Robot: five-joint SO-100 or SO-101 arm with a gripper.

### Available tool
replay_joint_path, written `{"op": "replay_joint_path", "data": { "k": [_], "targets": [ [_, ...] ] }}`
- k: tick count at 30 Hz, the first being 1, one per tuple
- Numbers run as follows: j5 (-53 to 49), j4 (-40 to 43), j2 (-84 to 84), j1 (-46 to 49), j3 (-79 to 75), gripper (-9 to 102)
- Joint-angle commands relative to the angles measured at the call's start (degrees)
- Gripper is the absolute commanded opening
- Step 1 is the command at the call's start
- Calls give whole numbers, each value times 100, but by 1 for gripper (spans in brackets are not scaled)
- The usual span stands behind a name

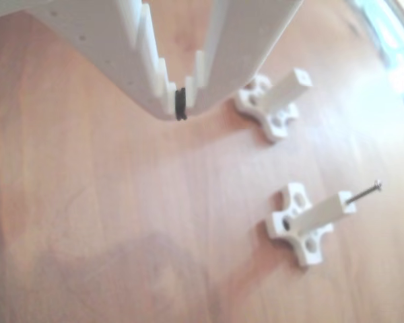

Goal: Grab the screw and set it in the hole.

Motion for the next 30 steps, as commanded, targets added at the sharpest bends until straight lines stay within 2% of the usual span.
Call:
{"op": "replay_joint_path", "data": {
  "k": [1, 18, 20, 30],
  "targets": [
    [-18, -141, -729, 44, -932, -4],
    [185, -272, -4157, 246, -3832, -4],
    [202, -202, -4808, 246, -4518, -4],
    [369, -44, -5994, 431, -5563, -3]
  ]
}}
